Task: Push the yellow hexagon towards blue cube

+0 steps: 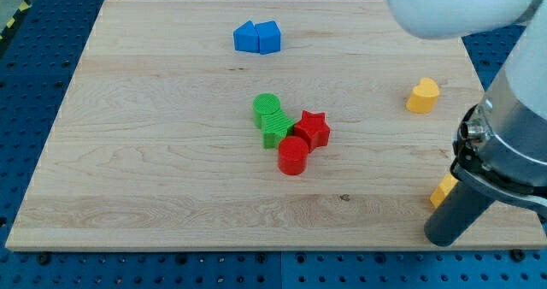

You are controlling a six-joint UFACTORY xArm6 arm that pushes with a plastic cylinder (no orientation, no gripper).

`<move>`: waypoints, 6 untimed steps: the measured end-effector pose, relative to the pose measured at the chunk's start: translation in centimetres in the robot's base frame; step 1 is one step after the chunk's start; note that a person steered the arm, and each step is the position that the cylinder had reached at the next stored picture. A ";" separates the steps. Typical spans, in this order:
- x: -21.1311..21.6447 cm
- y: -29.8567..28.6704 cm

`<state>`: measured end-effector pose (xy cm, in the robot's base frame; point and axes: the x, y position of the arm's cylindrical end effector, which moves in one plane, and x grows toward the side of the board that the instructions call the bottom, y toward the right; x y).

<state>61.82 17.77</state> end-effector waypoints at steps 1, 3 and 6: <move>0.0 2.2; -0.5 3.7; -7.5 1.3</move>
<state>54.31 19.06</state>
